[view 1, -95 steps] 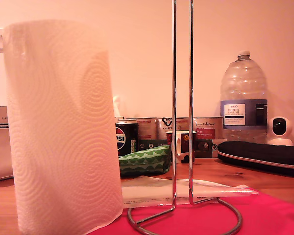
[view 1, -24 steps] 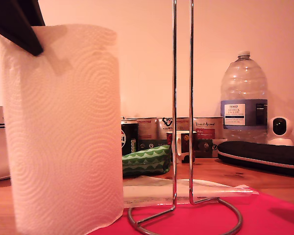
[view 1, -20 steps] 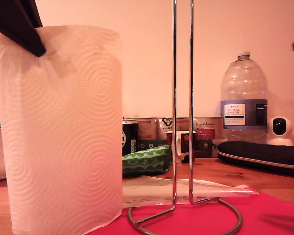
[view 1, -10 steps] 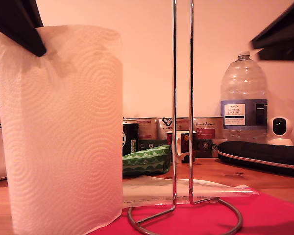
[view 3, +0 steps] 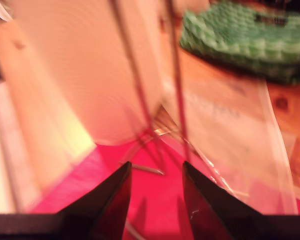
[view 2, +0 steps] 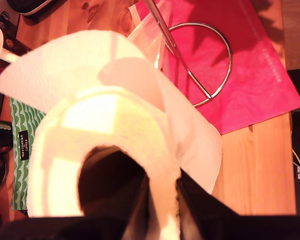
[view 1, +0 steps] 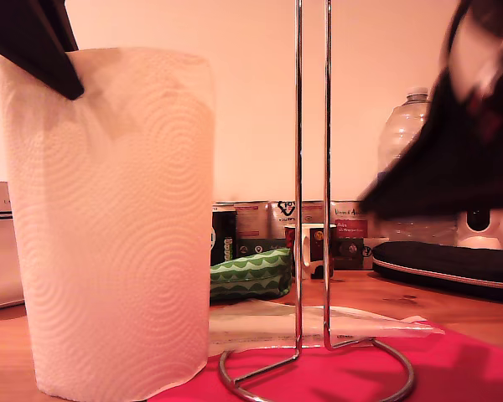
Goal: Insert the paper towel roll into the metallic stand.
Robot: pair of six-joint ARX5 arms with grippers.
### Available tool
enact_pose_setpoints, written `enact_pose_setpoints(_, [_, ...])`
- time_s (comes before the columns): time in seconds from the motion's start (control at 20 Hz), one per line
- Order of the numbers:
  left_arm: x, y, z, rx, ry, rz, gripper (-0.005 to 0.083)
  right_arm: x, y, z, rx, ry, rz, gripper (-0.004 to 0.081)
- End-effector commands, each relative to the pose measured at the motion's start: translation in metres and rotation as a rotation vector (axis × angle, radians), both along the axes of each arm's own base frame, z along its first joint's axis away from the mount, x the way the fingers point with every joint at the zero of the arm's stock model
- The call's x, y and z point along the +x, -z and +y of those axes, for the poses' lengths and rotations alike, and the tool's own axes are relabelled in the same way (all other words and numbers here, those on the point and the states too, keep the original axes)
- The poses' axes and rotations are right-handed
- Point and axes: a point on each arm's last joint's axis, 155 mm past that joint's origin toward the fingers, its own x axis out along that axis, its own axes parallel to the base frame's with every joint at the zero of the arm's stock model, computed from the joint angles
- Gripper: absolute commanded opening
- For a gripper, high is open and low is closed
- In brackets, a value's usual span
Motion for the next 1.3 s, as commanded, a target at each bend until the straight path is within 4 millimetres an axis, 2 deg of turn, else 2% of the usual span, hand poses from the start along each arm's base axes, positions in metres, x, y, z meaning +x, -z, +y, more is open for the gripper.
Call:
enact_pose_setpoints(0.0, [0.002, 0.001, -0.003, -0.004, -0.001, -0.001, -0.0021, 0.006, 0.006, 0.004, -0.003, -0.008, -0.009, 0.0288])
enact_pose_setpoints(0.6, [0.003, 0.001, -0.003, -0.005, 0.0, -0.002, -0.0021, 0.032, 0.05, 0.02, -0.033, -0.03, -0.043, 0.0275])
enact_pose_setpoints(0.8, [0.003, 0.001, -0.003, -0.005, 0.0, -0.002, -0.0021, 0.038, 0.059, 0.023, -0.027, -0.03, -0.052, 0.0212])
enact_pose_setpoints(1.0, [0.001, 0.001, -0.003, -0.007, 0.002, 0.003, -0.0021, 0.038, 0.069, 0.023, -0.039, -0.033, -0.041, 0.0113])
enact_pose_setpoints(1.1, [0.002, 0.001, -0.003, -0.008, 0.002, 0.001, -0.0021, 0.036, 0.077, 0.022, -0.059, -0.043, -0.034, 0.01])
enact_pose_setpoints(1.25, [0.002, 0.001, -0.003, -0.008, 0.002, 0.0, -0.0021, 0.038, 0.076, 0.026, -0.039, -0.054, -0.05, 0.005])
